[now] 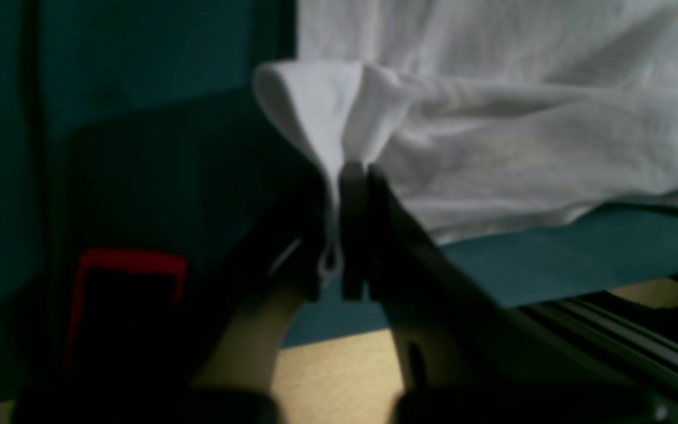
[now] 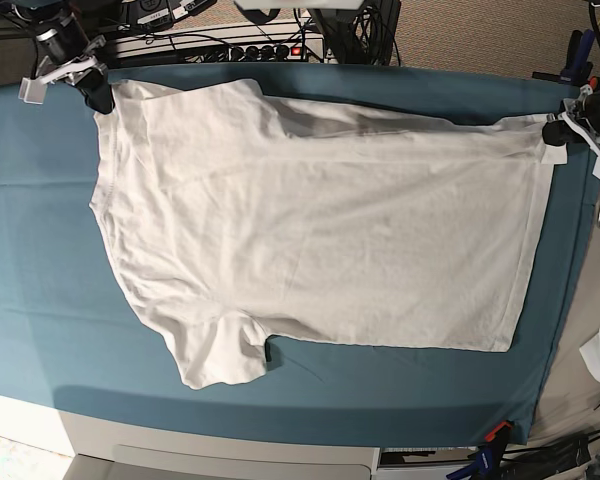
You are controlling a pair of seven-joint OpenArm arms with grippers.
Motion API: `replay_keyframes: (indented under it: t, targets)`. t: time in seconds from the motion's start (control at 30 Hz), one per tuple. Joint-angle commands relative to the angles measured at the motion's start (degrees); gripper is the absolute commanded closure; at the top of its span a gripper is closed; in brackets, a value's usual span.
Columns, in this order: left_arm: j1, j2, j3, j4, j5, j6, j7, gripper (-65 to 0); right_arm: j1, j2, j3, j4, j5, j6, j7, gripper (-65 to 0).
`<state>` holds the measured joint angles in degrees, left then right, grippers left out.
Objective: Fold the T-shirt properly
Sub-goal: 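Drag the shirt edge with both grippers toward the robot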
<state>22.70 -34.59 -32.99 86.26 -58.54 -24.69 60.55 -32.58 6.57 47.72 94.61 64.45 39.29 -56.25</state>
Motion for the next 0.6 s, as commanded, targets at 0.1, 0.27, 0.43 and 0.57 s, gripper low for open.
replay_keyframes:
  t: [0.1, 0.27, 0.43, 0.57]
  targets:
    - [0.44, -0.96, -0.2, 0.52, 1.14, -0.04, 2.03, 0.0, -1.09, 3.13, 0.39, 1.01, 0.76, 0.71, 1.14, 0.0]
    - [0.46, -0.96, -0.2, 0.55, 1.14, -0.07, 2.05, 0.0, -1.09, 5.75, 0.39, 1.01, -0.02, 0.71, 1.16, 0.0]
    - [0.5, -0.96, -0.24, 0.57, 1.14, -0.68, 3.04, 0.0, -1.68, 5.79, 0.9, 1.01, -0.24, 0.71, 0.98, 0.0]
    - [1.42, -0.96, -1.57, 1.53, 1.07, -0.87, 3.74, 0.0, -3.89, 5.79, 2.25, 1.01, 0.31, 0.71, 0.98, 0.0]
